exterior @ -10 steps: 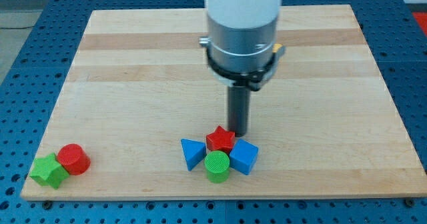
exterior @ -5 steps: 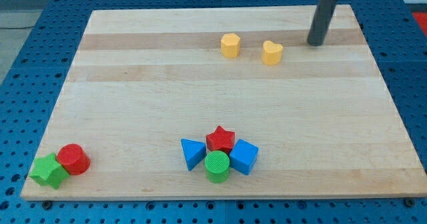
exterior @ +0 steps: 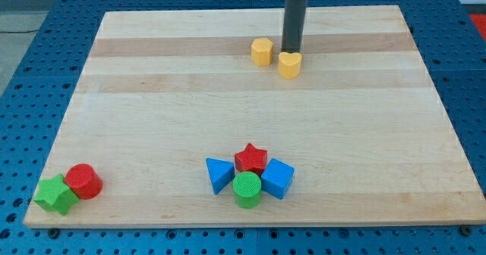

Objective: Slide the yellow heart to the top side of the red star

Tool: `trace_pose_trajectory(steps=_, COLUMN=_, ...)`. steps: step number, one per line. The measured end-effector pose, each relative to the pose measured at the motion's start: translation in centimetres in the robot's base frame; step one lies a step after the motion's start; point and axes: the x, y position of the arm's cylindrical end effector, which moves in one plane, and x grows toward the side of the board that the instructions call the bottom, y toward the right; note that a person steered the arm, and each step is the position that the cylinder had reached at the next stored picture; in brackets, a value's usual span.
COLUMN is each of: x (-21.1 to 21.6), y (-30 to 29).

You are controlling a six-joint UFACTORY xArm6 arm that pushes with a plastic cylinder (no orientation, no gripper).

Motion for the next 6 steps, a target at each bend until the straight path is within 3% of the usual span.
trace_pose_trajectory(steps=2, x=5.1, y=-2.3)
trace_pose_trajectory(steps=6, x=7.1, y=6.1)
